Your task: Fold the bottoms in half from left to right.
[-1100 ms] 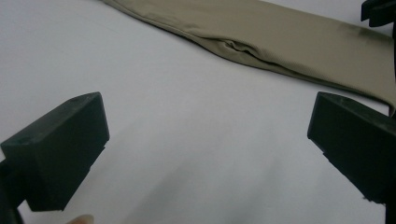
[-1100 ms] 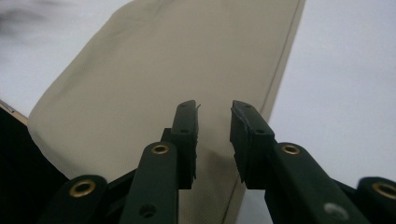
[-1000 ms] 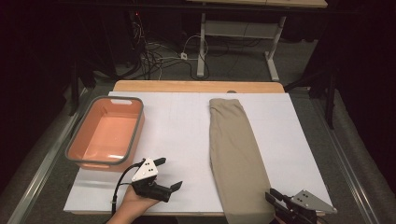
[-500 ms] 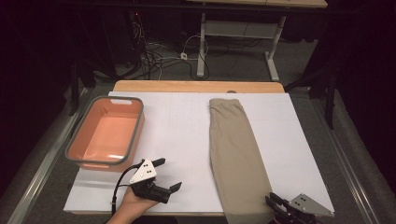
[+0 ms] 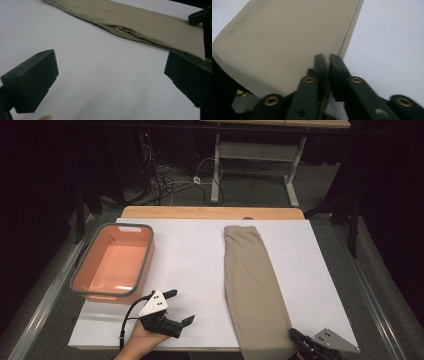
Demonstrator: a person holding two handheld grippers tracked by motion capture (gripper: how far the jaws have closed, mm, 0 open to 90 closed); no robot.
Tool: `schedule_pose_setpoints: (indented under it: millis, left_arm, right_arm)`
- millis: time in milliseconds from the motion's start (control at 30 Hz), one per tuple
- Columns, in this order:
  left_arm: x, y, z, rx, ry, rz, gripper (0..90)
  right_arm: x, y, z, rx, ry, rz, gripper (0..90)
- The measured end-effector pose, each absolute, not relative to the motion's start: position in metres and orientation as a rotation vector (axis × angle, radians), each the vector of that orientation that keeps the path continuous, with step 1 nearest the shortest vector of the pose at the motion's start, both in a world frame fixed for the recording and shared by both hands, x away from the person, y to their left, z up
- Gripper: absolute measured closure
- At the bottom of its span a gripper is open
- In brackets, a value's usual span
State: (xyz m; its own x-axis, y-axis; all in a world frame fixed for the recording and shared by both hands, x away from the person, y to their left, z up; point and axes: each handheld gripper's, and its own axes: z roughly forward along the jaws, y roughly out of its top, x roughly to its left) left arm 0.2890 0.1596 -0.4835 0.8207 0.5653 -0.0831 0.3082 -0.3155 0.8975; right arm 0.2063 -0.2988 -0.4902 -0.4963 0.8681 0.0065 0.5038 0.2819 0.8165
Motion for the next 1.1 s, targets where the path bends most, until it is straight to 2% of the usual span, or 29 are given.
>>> schedule_pose_setpoints:
  millis: [500, 567, 800, 1100]
  left_arm:
    - [0.289, 0.159, -0.484, 1.922, 0.662, 0.304, 0.0]
    - [0.289, 0.16, -0.484, 1.922, 0.661, 0.3, 0.0]
    - [0.29, 0.16, -0.484, 1.924, 0.665, 0.287, 0.0]
    - [0.289, 0.16, -0.484, 1.921, 0.657, 0.295, 0.0]
  right_arm:
    - [0.206, -0.314, -0.488, 1.269, 2.078, 1.108, 89.5]
    - [0.206, -0.314, -0.489, 1.272, 2.079, 1.089, 82.6]
    - [0.204, -0.299, -0.477, 1.203, 2.072, 1.18, 68.6]
    - [0.212, -0.255, -0.469, 1.11, 2.126, 1.246, 66.8]
